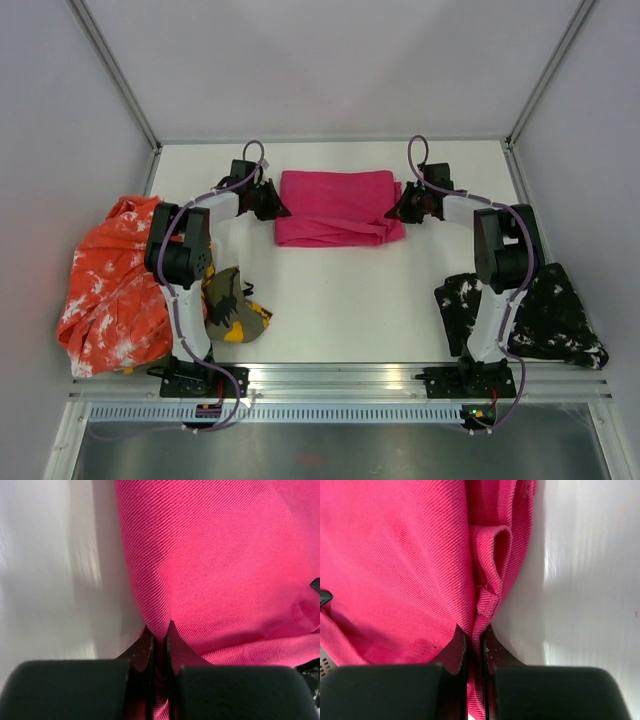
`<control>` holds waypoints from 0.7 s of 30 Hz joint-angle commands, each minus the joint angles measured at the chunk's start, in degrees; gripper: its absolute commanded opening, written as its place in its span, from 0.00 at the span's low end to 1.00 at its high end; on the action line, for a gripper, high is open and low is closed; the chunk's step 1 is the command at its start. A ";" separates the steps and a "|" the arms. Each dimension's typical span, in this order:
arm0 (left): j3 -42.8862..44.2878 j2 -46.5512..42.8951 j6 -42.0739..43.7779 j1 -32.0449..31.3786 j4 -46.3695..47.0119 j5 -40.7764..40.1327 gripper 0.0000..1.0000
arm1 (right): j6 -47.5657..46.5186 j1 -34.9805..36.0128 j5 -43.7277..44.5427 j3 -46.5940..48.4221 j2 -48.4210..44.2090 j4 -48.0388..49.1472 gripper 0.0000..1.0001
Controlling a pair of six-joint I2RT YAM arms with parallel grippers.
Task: Fold and stack the trousers
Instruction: Neatly place the folded trousers to the corner
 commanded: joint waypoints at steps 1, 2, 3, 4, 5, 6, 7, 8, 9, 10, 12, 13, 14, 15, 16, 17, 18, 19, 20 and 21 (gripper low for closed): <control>-3.81 -4.75 -2.35 -1.91 1.19 2.03 0.02 | -1.62 1.06 1.69 -1.09 -5.76 -6.01 0.00; -5.21 -6.24 -2.44 -2.09 1.19 1.68 0.02 | -2.15 1.06 5.10 0.22 -8.91 -8.30 0.00; -5.74 -7.82 -2.70 -2.18 1.10 1.24 0.02 | -3.37 1.06 6.78 1.02 -10.50 -10.33 0.00; -6.79 -10.71 -2.88 -2.61 1.02 1.15 0.02 | -3.73 1.06 8.63 2.85 -13.13 -14.61 0.00; -7.33 -12.22 -3.14 -3.05 1.19 0.97 0.02 | -4.17 1.06 11.61 3.74 -14.29 -16.74 0.00; -7.68 -13.63 -3.32 -3.66 1.10 -0.07 0.02 | -5.22 1.06 12.42 4.62 -15.34 -18.51 0.00; -8.21 -16.34 -3.50 -5.24 1.02 -0.60 0.02 | -5.58 1.06 13.12 5.24 -17.70 -21.39 0.00; -8.91 -17.58 -3.93 -6.21 1.19 -0.78 0.02 | -6.10 1.06 14.96 5.77 -19.12 -22.38 0.00; -9.17 -18.73 -4.37 -7.35 1.19 -1.48 0.02 | -6.72 0.97 17.15 5.86 -20.79 -23.17 0.00; -9.61 -20.56 -4.98 -9.71 1.02 -1.66 0.02 | -7.16 0.97 19.78 5.86 -24.02 -25.27 0.00; -10.14 -22.42 -7.53 -13.84 1.19 -3.06 0.02 | -9.08 -0.16 27.00 5.86 -27.12 -28.78 0.00; -10.93 -24.26 -8.76 -15.43 1.80 -5.16 0.02 | -9.88 -0.69 28.93 6.55 -29.74 -30.11 0.00; -11.46 -25.14 -9.29 -17.28 2.41 -6.22 0.02 | -10.50 -1.31 31.30 7.17 -30.81 -32.21 0.00; -11.98 -25.94 -9.99 -20.86 3.12 -7.28 0.02 | -10.50 -3.14 35.67 8.13 -31.78 -36.67 0.00; -13.47 -26.81 -10.61 -22.55 5.13 -8.07 0.02 | -10.94 -4.12 37.37 9.71 -33.70 -38.63 0.00; -14.35 -28.48 -12.53 -24.22 6.19 -9.73 0.02 | -10.77 -6.04 39.48 10.25 -34.77 -40.48 0.00; -15.41 -29.36 -13.59 -27.28 7.42 -10.62 0.02 | -10.59 -6.76 43.59 10.60 -37.47 -43.37 0.00; -17.59 -30.07 -14.39 -28.71 8.82 -11.33 0.02 | -11.29 -6.76 46.06 10.52 -39.07 -44.09 0.00; -18.57 -31.21 -16.22 -30.20 11.80 -13.25 0.02 | -11.90 -8.59 48.96 10.26 -40.48 -44.80 0.00; -19.54 -31.57 -16.85 -33.00 13.13 -13.96 0.02 | -12.08 -8.69 52.64 10.08 -42.06 -45.67 0.00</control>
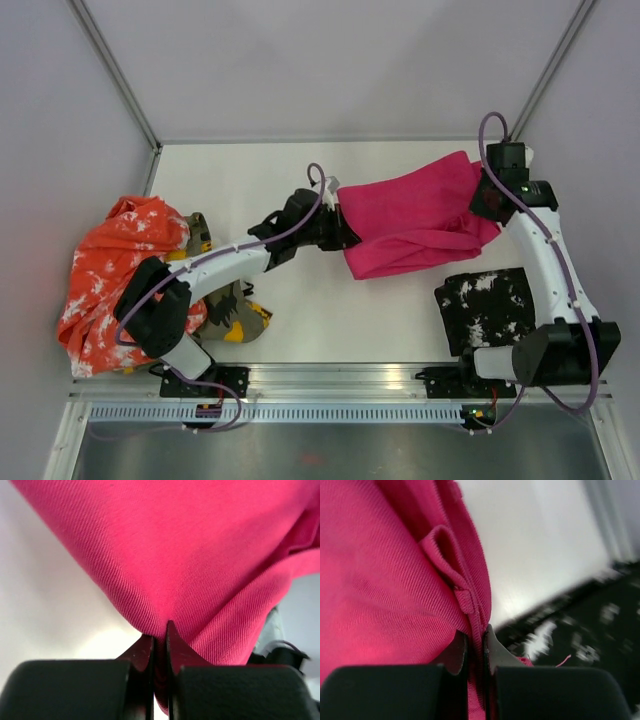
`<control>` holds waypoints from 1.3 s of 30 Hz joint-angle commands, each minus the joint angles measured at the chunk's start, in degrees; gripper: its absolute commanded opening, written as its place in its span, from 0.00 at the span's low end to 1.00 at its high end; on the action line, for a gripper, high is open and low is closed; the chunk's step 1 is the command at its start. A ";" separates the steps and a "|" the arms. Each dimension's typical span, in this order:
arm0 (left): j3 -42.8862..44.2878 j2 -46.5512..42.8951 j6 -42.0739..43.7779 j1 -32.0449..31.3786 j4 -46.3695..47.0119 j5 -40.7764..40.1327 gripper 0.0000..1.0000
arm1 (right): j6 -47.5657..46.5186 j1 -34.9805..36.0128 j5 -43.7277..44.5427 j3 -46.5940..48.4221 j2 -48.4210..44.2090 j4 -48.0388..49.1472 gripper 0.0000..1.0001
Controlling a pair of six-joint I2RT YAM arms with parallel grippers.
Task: Fold and stack the trousers
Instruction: Neatly place the folded trousers to the corner
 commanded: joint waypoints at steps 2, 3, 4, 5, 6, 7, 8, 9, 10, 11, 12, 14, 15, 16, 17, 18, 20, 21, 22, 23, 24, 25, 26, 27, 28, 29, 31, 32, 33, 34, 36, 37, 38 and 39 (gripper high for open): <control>-5.35 -4.10 -6.78 -6.51 7.63 -6.25 0.02 | -0.97 -3.25 30.83 2.14 -9.56 -6.61 0.00; -6.05 -4.01 -7.31 -9.40 8.87 -6.96 0.02 | -2.98 -3.52 31.91 1.09 -12.27 -5.84 0.00; -6.14 -3.75 -8.36 -10.99 10.62 -9.41 0.02 | -4.82 -3.69 37.14 -1.27 -13.34 -5.65 0.00; -6.06 -3.48 -8.55 -12.66 11.42 -10.65 0.02 | -5.28 -3.78 40.50 -2.42 -14.22 -5.57 0.00; -5.62 -2.44 -8.63 -16.07 12.22 -12.14 0.02 | -5.80 -3.96 44.18 -5.48 -15.79 -5.39 0.00; -5.36 -1.82 -8.64 -17.67 13.09 -13.29 0.02 | -6.51 -4.31 49.01 -7.34 -16.42 -4.61 0.00; -4.83 -0.85 -8.55 -19.08 13.80 -15.56 0.02 | -10.52 -5.36 50.01 -9.27 -16.95 -3.12 0.00; -3.43 1.16 -8.72 -21.27 14.76 -15.93 0.02 | -12.12 -5.80 51.59 -11.29 -17.21 0.20 0.00; -2.90 2.13 -8.98 -22.25 15.56 -16.20 0.02 | -13.62 -6.41 53.17 -14.79 -17.04 1.71 0.00; -2.54 3.10 -9.07 -23.22 16.52 -17.24 0.02 | -15.02 -7.99 55.97 -16.13 -16.78 2.77 0.00; -1.76 3.98 -9.16 -25.05 17.92 -18.04 0.02 | -17.30 -8.96 57.48 -18.84 -16.34 5.74 0.00; -1.22 6.79 -9.77 -26.82 18.99 -20.40 0.02 | -20.64 -12.03 56.46 -21.14 -17.04 9.70 0.00; -0.70 7.76 -10.30 -28.05 19.25 -21.03 0.02 | -28.15 -12.83 55.48 -22.55 -19.13 15.91 0.00; -0.52 9.60 -10.91 -28.58 20.39 -21.99 0.02 | -30.92 -13.27 55.21 -25.17 -20.54 19.27 0.00; -0.43 10.66 -11.01 -29.55 21.01 -22.70 0.02 | -33.38 -14.15 57.04 -26.41 -22.90 26.88 0.00; 0.09 11.71 -11.10 -29.99 21.62 -23.31 0.02 | -36.02 -14.76 58.27 -28.43 -23.80 30.35 0.00; 1.15 15.39 -10.22 -30.43 23.56 -23.50 0.02 | -37.01 -18.52 56.89 -29.32 -25.12 34.50 0.00; 2.54 16.55 -10.04 -30.52 23.82 -23.06 0.02 | -38.06 -20.29 51.48 -29.67 -25.56 36.78 0.00; 2.99 17.60 -10.56 -30.61 24.09 -22.97 0.02 | -40.59 -21.70 49.86 -30.64 -25.39 37.67 0.00; 2.82 19.35 -10.92 -30.87 25.05 -22.62 0.02 | -41.40 -24.41 49.33 -30.99 -24.61 38.98 0.00; 2.56 19.89 -11.09 -31.05 26.27 -22.44 0.02 | -41.93 -25.74 48.80 -31.26 -24.25 39.52 0.00; 2.21 20.42 -11.44 -31.14 27.42 -22.18 0.02 | -41.85 -27.06 48.36 -32.04 -24.16 40.13 0.00; 2.03 21.12 -11.62 -31.31 29.08 -21.83 0.02 | -40.80 -29.86 48.00 -32.31 -24.16 40.49 0.00; 2.12 21.30 -11.62 -31.49 29.36 -21.65 0.02 | -40.01 -31.02 48.35 -32.66 -24.59 40.75 0.00; 2.20 21.39 -11.45 -31.66 29.45 -21.65 0.02 | -39.83 -32.25 47.74 -33.97 -25.12 41.45 0.00; 2.38 21.48 -11.27 -32.01 29.89 -21.73 0.02 | -41.48 -32.26 47.56 -34.86 -25.65 42.67 0.00; 3.26 21.83 -10.31 -33.33 29.89 -22.35 0.02 | -42.37 -32.26 47.56 -36.79 -25.31 45.49 0.00; 4.48 22.18 -9.78 -34.12 29.98 -22.70 0.02 | -42.55 -32.78 48.95 -37.15 -24.34 46.89 0.00; 5.19 23.23 -8.82 -34.47 29.98 -22.53 0.02 | -42.55 -33.31 49.14 -37.67 -24.16 47.60 0.00; 5.89 23.93 -8.38 -34.74 29.98 -21.83 0.02 | -42.81 -34.27 48.62 -37.85 -24.07 48.13 0.00; 7.30 25.25 -8.20 -35.18 29.98 -21.39 0.02 | -44.99 -34.89 48.18 -38.90 -23.46 52.23 0.00; 7.65 26.56 -8.28 -35.18 29.89 -21.04 0.02 | -45.53 -35.16 47.65 -39.08 -23.02 52.88 0.00; 7.92 27.19 -8.20 -35.18 29.89 -21.03 0.02 | -45.88 -35.25 46.87 -39.17 -21.97 54.01 0.00; 7.92 27.63 -8.28 -35.18 29.89 -21.03 0.02 | -46.58 -35.25 46.95 -39.69 -21.53 54.63 0.00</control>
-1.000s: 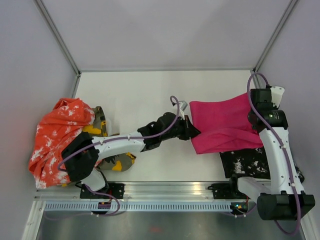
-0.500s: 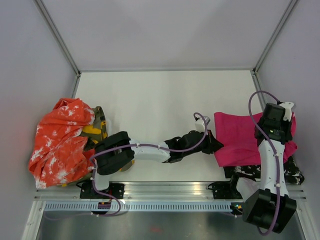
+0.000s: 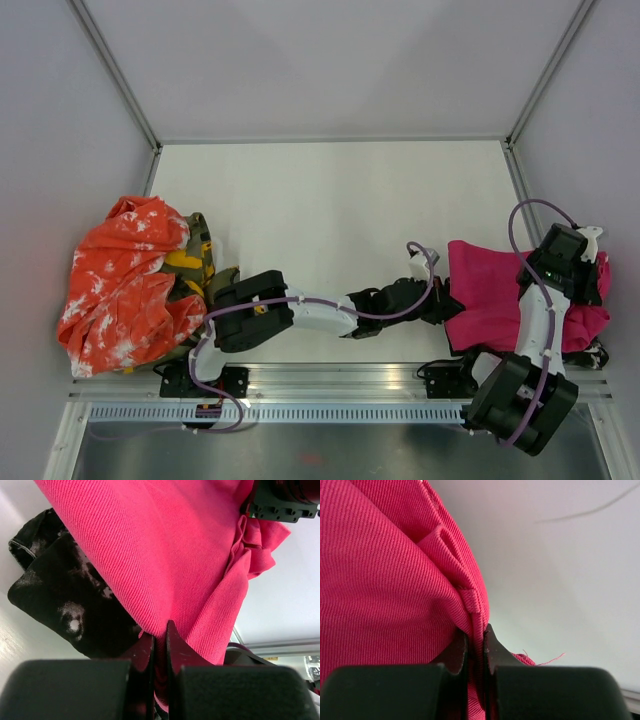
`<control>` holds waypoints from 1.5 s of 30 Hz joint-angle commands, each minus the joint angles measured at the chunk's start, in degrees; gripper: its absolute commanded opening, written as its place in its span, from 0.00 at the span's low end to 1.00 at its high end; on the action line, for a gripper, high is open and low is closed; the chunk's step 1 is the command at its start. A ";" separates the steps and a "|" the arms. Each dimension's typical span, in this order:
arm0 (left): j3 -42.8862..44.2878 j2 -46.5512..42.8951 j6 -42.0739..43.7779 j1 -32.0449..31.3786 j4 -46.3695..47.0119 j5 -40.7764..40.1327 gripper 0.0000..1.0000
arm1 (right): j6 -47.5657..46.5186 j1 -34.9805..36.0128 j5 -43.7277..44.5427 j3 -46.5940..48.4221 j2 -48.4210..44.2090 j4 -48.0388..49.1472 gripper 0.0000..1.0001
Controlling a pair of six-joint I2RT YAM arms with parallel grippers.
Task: Fold and stack the trousers
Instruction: Neatly place the folded trousers to the corner
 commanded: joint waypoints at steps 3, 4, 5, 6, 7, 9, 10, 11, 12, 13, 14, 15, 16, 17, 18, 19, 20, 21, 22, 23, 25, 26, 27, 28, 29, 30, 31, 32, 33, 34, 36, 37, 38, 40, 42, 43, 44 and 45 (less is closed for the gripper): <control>-1.04 2.59 4.31 0.34 -6.35 0.92 0.02 | -6.01 -3.23 9.97 -0.01 1.74 26.81 0.00; -1.04 2.85 4.31 0.34 -6.44 1.09 0.02 | -6.18 -3.58 9.79 -0.28 2.00 26.90 0.00; -0.95 3.20 4.31 0.25 -6.44 1.01 0.02 | -6.27 -3.50 9.96 -0.54 2.26 27.25 0.00; -0.95 3.38 4.48 0.25 -6.52 0.92 0.02 | -5.92 -3.58 10.40 -1.33 2.09 27.34 0.00; -1.04 3.47 4.57 0.25 -6.87 0.66 0.02 | -5.40 -3.76 10.67 -1.68 2.00 27.34 0.01; -1.31 3.64 5.00 0.25 -6.88 1.09 0.02 | -5.65 -3.93 11.02 -3.08 1.21 27.86 0.01; -1.13 3.82 5.27 0.25 -6.79 2.66 0.02 | -6.61 -4.11 11.02 -3.61 0.95 28.22 0.01; -0.69 4.26 5.36 0.25 -6.88 3.72 0.02 | -6.97 -4.20 11.02 -3.97 0.95 28.39 0.02; -0.52 4.52 5.71 0.16 -6.88 5.30 0.02 | -6.97 -4.29 11.02 -4.40 0.77 28.31 0.10; -0.51 4.52 5.80 0.16 -6.96 5.83 0.02 | -6.71 -4.29 11.19 -4.32 0.60 28.22 0.18; -0.86 4.52 5.89 0.16 -7.05 6.01 0.05 | -4.80 -4.20 11.28 -3.28 0.16 26.83 0.33; -1.13 4.00 6.24 0.16 -7.23 5.93 0.19 | -3.47 -4.29 11.20 -2.57 -0.11 25.86 0.45; -1.56 3.47 6.59 0.16 -7.32 5.93 0.26 | -2.24 -4.03 10.67 -1.52 -0.46 24.63 0.57; -2.27 3.03 6.85 0.16 -7.32 5.93 0.33 | -0.49 -3.76 10.32 0.75 -0.37 22.09 0.63; -2.62 1.90 7.64 0.16 -7.32 5.75 0.48 | 0.31 -3.41 9.36 1.82 -0.29 20.67 0.63; -2.97 1.19 8.08 0.16 -7.32 5.40 0.57 | 0.84 -2.02 7.61 3.05 -0.28 19.27 0.63; -3.50 0.40 8.61 0.16 -7.32 5.14 0.60 | 1.11 -1.13 2.81 5.41 -0.28 15.60 0.66; -3.68 -0.13 9.48 0.16 -7.32 4.35 0.70 | 1.29 -0.08 0.06 6.57 -0.28 13.65 0.68; -3.77 -1.35 9.93 0.16 -7.32 4.26 0.73 | 1.64 1.41 -2.40 7.53 -0.46 12.41 0.69; -3.85 -1.97 10.54 0.16 -7.32 4.08 0.75 | 2.34 2.12 -5.73 9.46 -0.63 10.14 0.69; -3.59 -3.20 11.59 0.07 -7.32 4.26 0.82 | 5.41 3.53 -9.52 11.14 -1.51 7.49 0.70; -3.33 -3.56 12.64 0.07 -7.66 4.17 0.84 | 5.68 4.14 -14.77 11.93 -2.04 5.74 0.69; -3.33 -4.08 12.92 0.16 -8.45 2.78 0.90 | 5.86 4.93 -17.17 12.03 -2.48 4.76 0.69; -3.59 -5.39 13.35 0.25 -8.72 1.89 0.92 | 6.03 6.16 -19.02 12.20 -2.92 4.06 0.69; -3.94 -6.10 13.79 0.34 -9.07 1.01 0.94 | 6.30 6.78 -20.08 12.12 -3.10 2.74 0.70; -4.03 -6.89 14.58 0.51 -9.60 -0.04 0.96 | 6.82 7.40 -21.40 11.94 -3.27 2.03 0.69; -4.03 -7.86 15.02 0.77 -10.82 -0.05 0.96 | 5.87 9.06 -22.02 11.59 -3.88 1.68 0.68; -3.86 -9.35 15.38 1.38 -11.44 0.04 0.96 | 4.73 9.77 -22.81 10.19 -4.24 1.15 0.67; -3.77 -10.06 14.94 1.91 -12.32 0.73 0.97 | 3.32 10.56 -23.77 9.31 -4.59 1.06 0.69; -3.85 -10.85 14.51 3.40 -13.54 1.70 0.97 | 0.09 12.31 -26.39 8.17 -5.72 0.80 0.70; -4.03 -13.22 12.92 5.25 -14.87 4.33 0.97 | -1.52 14.34 -28.52 6.05 -6.87 0.27 0.79; -4.12 -14.10 12.74 7.52 -16.96 5.13 0.97 | -1.09 16.26 -29.23 5.88 -8.01 0.97 0.88; -4.12 -16.11 12.48 8.76 -18.29 6.61 0.97 | 1.96 16.98 -30.02 6.48 -8.45 1.58 0.96; -3.94 -18.49 12.48 13.49 -21.45 7.59 0.97 | 5.31 18.99 -33.08 8.41 -8.90 2.99 0.97; -3.94 -22.61 14.14 17.02 -25.85 10.05 0.98 | 11.20 21.54 -40.11 13.41 -8.11 3.79 0.98; -3.68 -23.94 15.28 20.43 -27.34 10.06 0.98 | 13.66 22.42 -42.48 15.69 -6.28 3.87 0.98; -3.33 -25.35 18.25 22.12 -30.49 10.32 0.99 | 18.73 22.95 -48.51 20.42 -4.87 3.87 0.98; -2.89 -26.66 19.32 24.05 -32.52 10.15 1.00 | 21.65 23.48 -52.14 22.90 -3.46 3.61 0.98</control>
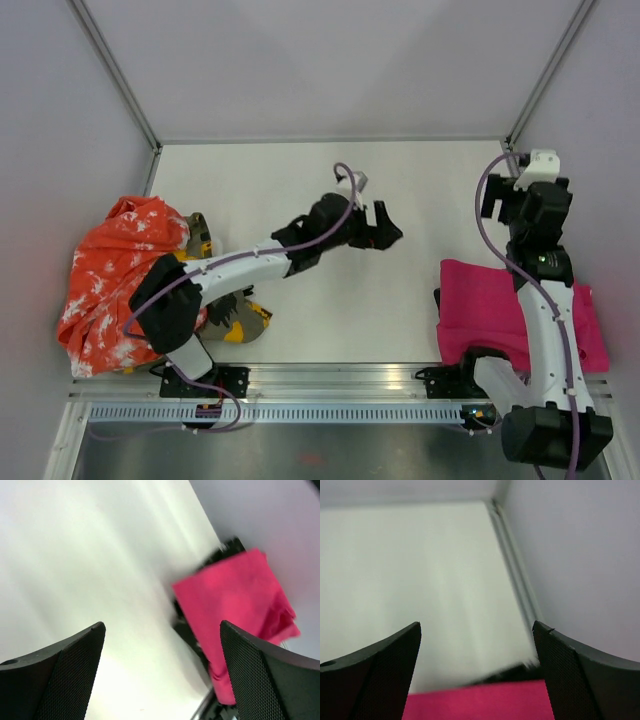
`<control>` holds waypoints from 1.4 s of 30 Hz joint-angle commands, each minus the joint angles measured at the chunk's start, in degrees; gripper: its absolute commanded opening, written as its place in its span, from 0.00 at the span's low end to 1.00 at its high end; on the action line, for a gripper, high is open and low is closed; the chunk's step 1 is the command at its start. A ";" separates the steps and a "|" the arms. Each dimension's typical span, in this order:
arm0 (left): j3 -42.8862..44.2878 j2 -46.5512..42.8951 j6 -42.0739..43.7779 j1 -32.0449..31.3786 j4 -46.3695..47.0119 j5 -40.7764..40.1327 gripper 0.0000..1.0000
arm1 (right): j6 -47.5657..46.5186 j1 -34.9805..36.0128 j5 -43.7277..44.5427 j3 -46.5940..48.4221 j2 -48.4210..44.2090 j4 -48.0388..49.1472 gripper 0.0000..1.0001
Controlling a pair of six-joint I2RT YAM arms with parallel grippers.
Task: Fold and stack the trousers
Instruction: Neatly place the folded trousers to the corner
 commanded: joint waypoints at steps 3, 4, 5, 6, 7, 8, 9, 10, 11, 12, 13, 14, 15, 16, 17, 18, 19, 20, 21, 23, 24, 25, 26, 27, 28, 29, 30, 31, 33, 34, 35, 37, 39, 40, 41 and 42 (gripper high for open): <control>4.86 -10.86 9.25 13.14 -17.57 2.04 1.00 | 22.54 2.70 -23.53 18.82 10.18 3.63 0.98; 6.96 -11.75 9.86 17.34 -19.60 1.25 1.00 | 24.74 2.79 -25.11 22.41 11.60 3.63 0.98; 7.68 -12.54 10.91 19.38 -22.32 0.98 1.00 | 26.16 2.97 -29.04 24.10 13.01 3.63 0.98; 8.29 -13.51 11.36 21.40 -23.21 0.89 1.00 | 28.09 3.84 -31.17 25.51 15.55 3.63 0.98; 9.08 -15.34 12.67 24.82 -24.01 1.15 1.00 | 28.02 4.89 -32.41 27.61 16.70 3.80 0.98; 9.70 -16.14 13.38 26.33 -26.36 0.98 1.00 | 27.76 7.95 -31.81 28.50 17.85 3.72 0.98; 11.53 -16.50 13.73 29.39 -28.13 0.72 1.00 | 27.15 9.28 -31.46 29.03 19.43 3.89 0.98; 12.51 -17.03 13.74 31.25 -29.80 1.07 1.00 | 26.62 11.82 -30.67 29.39 20.05 4.41 0.98; 13.30 -17.12 13.91 32.92 -31.12 3.42 1.00 | 26.26 13.59 -29.53 29.30 20.67 4.85 0.98; 14.44 -17.29 14.26 36.33 -32.79 5.10 1.00 | 25.91 16.56 -29.09 29.04 21.54 5.64 0.98; 14.97 -17.64 15.57 37.93 -33.50 6.94 1.00 | 26.52 17.72 -29.52 28.43 21.90 7.65 0.98; 15.41 -18.34 16.80 39.08 -34.20 9.13 1.00 | 26.96 19.30 -30.22 28.16 22.34 8.45 0.98; 16.03 -19.65 19.95 40.22 -35.86 9.07 1.00 | 28.96 19.67 -31.53 27.81 22.86 9.25 0.98; 16.21 -19.67 21.54 40.32 -36.75 8.37 1.00 | 29.51 19.93 -32.33 27.55 23.22 9.60 0.98; 16.21 -21.67 23.13 40.41 -37.54 6.28 1.00 | 29.86 19.93 -33.21 27.37 23.39 9.69 0.98; 15.95 -22.82 24.01 40.50 -38.25 5.04 1.00 | 29.95 20.02 -33.65 27.11 23.40 9.69 0.98; 15.60 -24.05 24.80 40.50 -39.99 3.63 1.00 | 29.52 20.02 -34.35 25.89 23.05 9.78 0.98; 14.90 -25.37 25.07 40.58 -40.71 2.40 1.00 | 29.34 20.02 -34.27 24.83 22.44 9.95 0.98; 12.89 -28.51 25.25 40.67 -41.24 2.13 1.00 | 29.16 19.93 -33.66 23.60 20.78 10.39 0.98; 9.81 -32.39 25.08 40.67 -41.77 1.34 1.00 | 28.29 19.93 -29.82 19.65 18.75 10.57 0.98; 6.75 -36.41 24.81 40.76 -41.77 1.33 1.00 | 28.19 20.02 -28.13 17.11 16.21 10.14 0.98; 5.41 -38.54 24.38 40.76 -41.86 1.42 1.00 | 28.11 19.93 -26.73 15.78 14.80 10.22 0.98; 4.01 -40.48 24.37 40.76 -41.86 2.47 1.00 | 28.19 19.93 -25.06 14.55 11.82 10.22 0.98; 1.73 -44.41 24.46 40.76 -41.86 2.74 1.00 | 28.28 19.93 -24.69 13.32 10.23 10.22 0.98; 0.66 -46.28 24.63 40.67 -42.03 2.83 1.00 | 28.28 19.93 -24.17 10.96 8.73 10.31 0.98; -0.57 -48.39 24.81 40.76 -42.12 2.22 1.00 | 28.72 20.02 -23.12 9.98 6.02 10.31 0.98; -2.84 -52.41 24.99 40.67 -42.21 1.43 1.00 | 28.81 20.02 -23.11 8.49 4.60 10.22 0.98; -3.99 -54.45 25.07 40.67 -42.21 -0.32 1.00 | 28.81 20.02 -23.54 7.86 3.46 10.13 0.98; -6.63 -60.23 26.47 40.76 -42.38 -2.61 1.00 | 27.07 20.02 -26.26 6.72 -0.50 9.26 0.98; -6.82 -61.84 26.92 40.67 -42.64 -4.80 1.00 | 26.09 20.02 -26.53 6.80 -1.55 8.30 0.98; -5.77 -63.16 27.18 40.76 -44.04 -6.39 1.00 | 25.21 19.93 -24.27 7.24 -3.74 6.02 0.98; -3.23 -65.10 27.80 40.76 -45.98 -10.24 1.00 | 24.86 19.93 -21.36 8.91 -5.86 4.16 0.98; 0.64 -65.11 27.63 40.67 -49.40 -12.19 1.00 | 24.94 20.02 -18.63 8.22 -8.85 3.80 0.98; 1.61 -65.54 27.54 40.67 -50.29 -12.46 1.00 | 25.29 19.93 -18.10 7.60 -10.69 3.72 0.98; 1.36 -65.98 27.88 40.67 -50.82 -11.94 1.00 | 25.73 19.93 -18.01 5.68 -11.58 3.72 0.98; 0.83 -66.86 28.15 40.67 -51.17 -11.50 1.00 | 26.17 19.93 -18.36 4.70 -12.45 3.72 0.98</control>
